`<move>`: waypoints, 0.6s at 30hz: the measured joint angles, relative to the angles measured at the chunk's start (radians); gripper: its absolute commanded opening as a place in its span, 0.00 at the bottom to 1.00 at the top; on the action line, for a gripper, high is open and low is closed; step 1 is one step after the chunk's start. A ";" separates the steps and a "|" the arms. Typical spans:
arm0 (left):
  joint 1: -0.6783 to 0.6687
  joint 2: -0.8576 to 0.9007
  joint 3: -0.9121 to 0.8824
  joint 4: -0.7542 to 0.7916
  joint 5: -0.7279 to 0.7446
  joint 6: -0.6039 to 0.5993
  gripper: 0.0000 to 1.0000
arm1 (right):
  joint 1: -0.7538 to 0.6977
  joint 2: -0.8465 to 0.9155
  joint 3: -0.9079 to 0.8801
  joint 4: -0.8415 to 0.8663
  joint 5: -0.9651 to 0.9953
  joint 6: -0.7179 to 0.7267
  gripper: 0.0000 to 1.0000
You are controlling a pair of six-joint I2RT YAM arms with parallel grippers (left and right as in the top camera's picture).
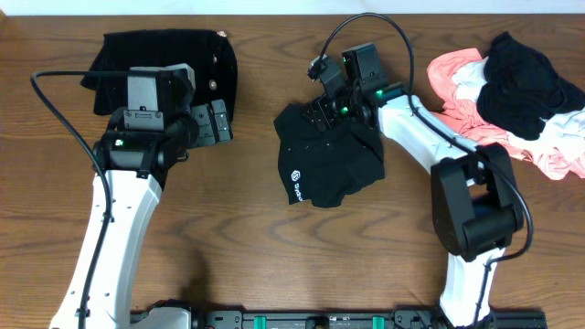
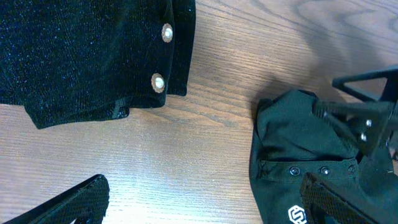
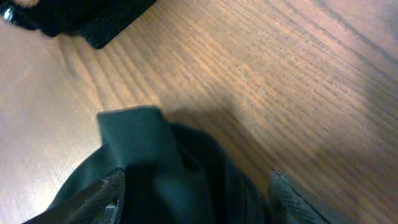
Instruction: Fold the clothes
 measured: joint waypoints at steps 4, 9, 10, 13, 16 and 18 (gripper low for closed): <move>0.000 0.000 0.000 -0.003 0.000 0.000 0.98 | -0.013 0.009 0.000 0.045 -0.029 0.028 0.60; 0.000 0.000 0.000 -0.003 0.000 0.000 0.98 | -0.022 0.035 0.000 0.050 -0.063 0.042 0.57; 0.000 0.000 0.000 -0.003 0.000 0.000 0.98 | -0.022 0.044 0.000 0.048 -0.068 0.045 0.57; 0.000 0.000 0.000 -0.003 0.000 0.000 0.98 | -0.022 0.061 0.000 0.039 -0.073 0.046 0.57; 0.000 0.000 0.000 -0.003 0.000 0.000 0.98 | -0.022 0.063 0.000 0.035 -0.076 0.046 0.56; 0.000 0.000 0.000 -0.003 0.000 0.000 0.98 | -0.022 0.063 0.000 0.035 -0.079 0.047 0.54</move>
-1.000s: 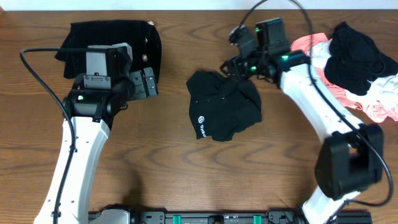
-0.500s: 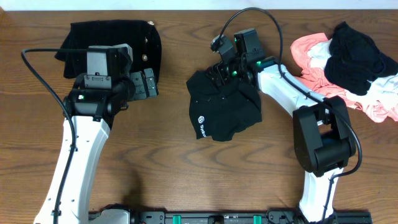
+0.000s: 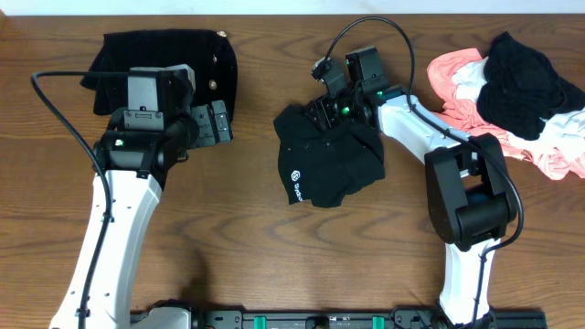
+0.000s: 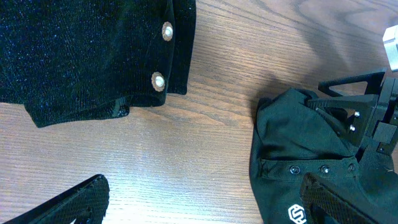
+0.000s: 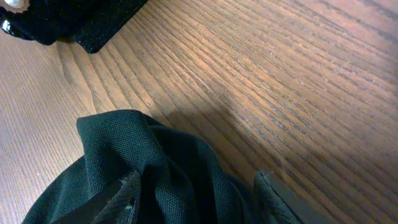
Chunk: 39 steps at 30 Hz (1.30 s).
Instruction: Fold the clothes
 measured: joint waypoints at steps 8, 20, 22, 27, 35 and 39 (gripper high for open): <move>0.000 0.000 0.000 0.000 0.000 0.000 0.98 | 0.000 0.001 0.000 -0.046 -0.069 0.006 0.56; 0.000 0.000 0.000 0.000 0.000 0.000 0.98 | -0.004 0.002 0.000 -0.045 -0.142 0.011 0.01; 0.000 0.000 0.000 0.000 0.000 0.000 0.98 | -0.011 0.002 0.000 -0.044 -0.140 0.011 0.01; 0.000 0.000 0.000 0.000 0.000 0.000 0.98 | -0.061 0.003 0.015 -0.059 -0.134 0.012 0.01; 0.000 0.000 0.000 0.000 0.000 0.000 0.98 | -0.162 0.008 0.158 -0.148 -0.126 0.003 0.01; 0.000 0.000 0.000 0.000 0.000 0.000 0.98 | -0.182 0.008 0.190 -0.158 -0.116 -0.005 0.01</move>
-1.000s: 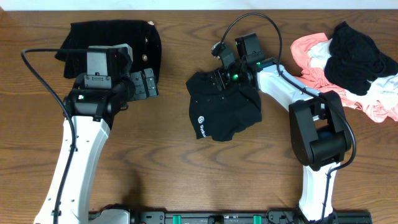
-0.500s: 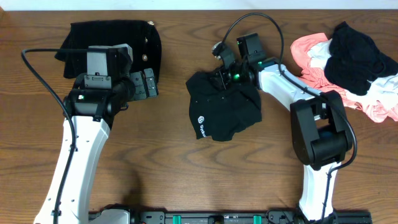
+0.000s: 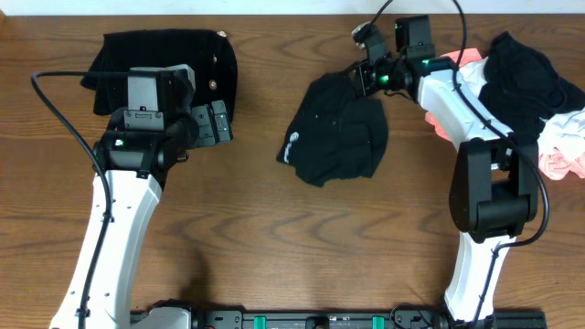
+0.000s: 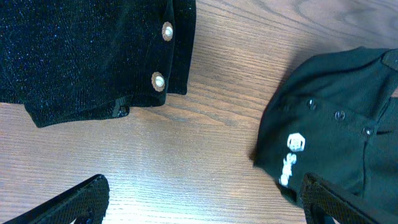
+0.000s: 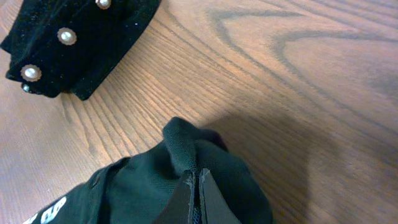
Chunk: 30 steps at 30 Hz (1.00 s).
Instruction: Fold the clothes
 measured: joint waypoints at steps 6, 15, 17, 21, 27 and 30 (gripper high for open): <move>0.000 0.000 0.000 0.000 0.000 0.000 0.98 | 0.001 0.000 0.003 -0.118 0.072 -0.009 0.01; 0.000 0.000 0.000 0.000 0.000 0.000 0.98 | -0.030 0.000 0.005 -0.406 0.238 0.092 0.01; 0.000 0.000 0.000 -0.001 0.000 0.000 0.98 | -0.049 0.000 0.005 -0.422 0.259 0.120 0.35; 0.000 0.000 0.000 -0.001 0.000 0.000 0.98 | -0.077 0.000 0.005 -0.414 0.288 0.142 0.83; 0.000 0.000 0.000 -0.001 0.000 0.000 0.98 | -0.080 0.000 0.069 -0.446 0.280 0.151 0.89; 0.000 0.000 0.000 -0.001 0.000 0.004 0.98 | -0.078 0.000 0.145 -0.476 0.254 0.146 0.75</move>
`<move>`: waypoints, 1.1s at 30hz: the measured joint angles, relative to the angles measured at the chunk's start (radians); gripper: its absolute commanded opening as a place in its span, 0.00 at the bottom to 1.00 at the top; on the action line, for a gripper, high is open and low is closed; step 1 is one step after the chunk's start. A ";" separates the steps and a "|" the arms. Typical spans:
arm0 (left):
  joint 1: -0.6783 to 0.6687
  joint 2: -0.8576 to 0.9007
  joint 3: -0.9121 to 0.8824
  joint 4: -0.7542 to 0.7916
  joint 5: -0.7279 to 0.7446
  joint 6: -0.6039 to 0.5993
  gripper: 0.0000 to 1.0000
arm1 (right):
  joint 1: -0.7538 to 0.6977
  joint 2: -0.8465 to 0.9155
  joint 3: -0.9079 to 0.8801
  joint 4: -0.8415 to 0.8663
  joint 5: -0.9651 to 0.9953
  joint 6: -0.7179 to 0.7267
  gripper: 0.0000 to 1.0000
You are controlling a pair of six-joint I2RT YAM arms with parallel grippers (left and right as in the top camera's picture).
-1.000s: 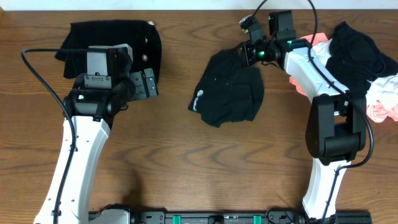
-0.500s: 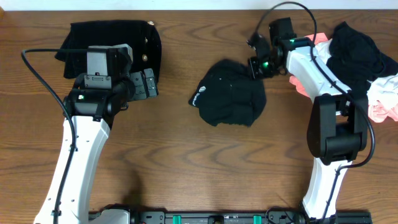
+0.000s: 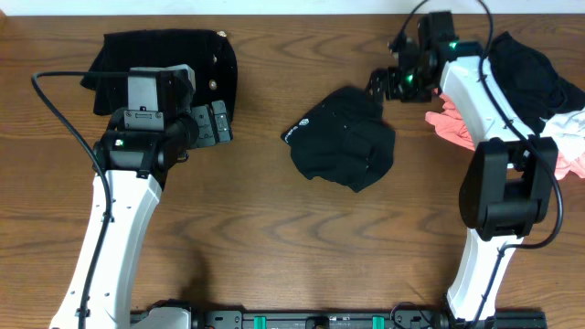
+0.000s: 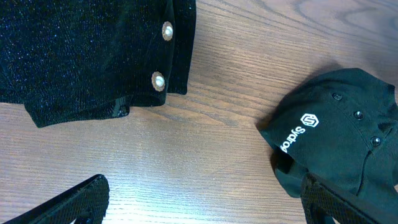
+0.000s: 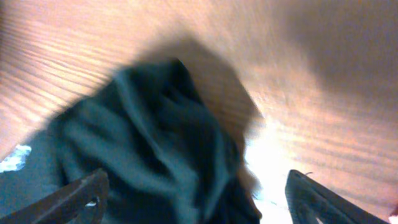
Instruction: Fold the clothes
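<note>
A dark green polo shirt (image 3: 345, 139) with a white logo lies crumpled in the middle of the table, and its logo corner shows in the left wrist view as well (image 4: 336, 134). My right gripper (image 3: 384, 84) hovers open just past the shirt's far right corner, with the blurred shirt (image 5: 143, 155) below its spread fingers and nothing held. My left gripper (image 3: 218, 123) stays open over bare wood, to the left of the shirt. A folded black knit garment (image 3: 164, 50) with pearl buttons (image 4: 159, 81) lies at the far left.
A pile of unfolded clothes (image 3: 512, 87), black, pink and white, sits at the far right beside the right arm. The table's far edge (image 3: 292, 13) runs just beyond the garments. Bare wood (image 3: 302, 247) lies in front of the shirt.
My right gripper, then shut on the shirt's far edge, is now open and a little farther right. The shirt has dropped and lies bunched, shifted slightly right.
My right gripper first stood open over the far edge of the shirt, at centre table. Then it was shut on that edge, farther back and right, with the shirt turned. Now the shirt lies released. My left arm has not moved.
</note>
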 measured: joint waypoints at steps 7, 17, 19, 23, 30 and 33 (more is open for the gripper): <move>0.000 0.000 0.000 0.004 0.000 0.004 0.98 | 0.051 -0.007 0.080 -0.078 -0.061 -0.018 0.03; 0.000 0.000 0.000 0.010 0.000 0.005 0.98 | 0.209 -0.007 -0.078 -0.106 -0.029 0.042 0.01; 0.000 0.000 0.000 0.010 0.000 0.005 0.98 | 0.212 -0.007 -0.109 -0.103 -0.011 0.062 0.01; 0.000 0.000 0.000 0.010 0.000 0.005 0.98 | 0.211 -0.007 -0.185 -0.053 0.021 0.100 0.01; 0.000 0.000 0.000 0.010 0.000 0.014 0.98 | 0.209 -0.013 -0.225 0.010 0.023 0.124 0.03; 0.000 0.000 0.000 0.010 0.000 0.023 0.98 | 0.208 -0.023 -0.225 0.010 0.014 0.136 0.11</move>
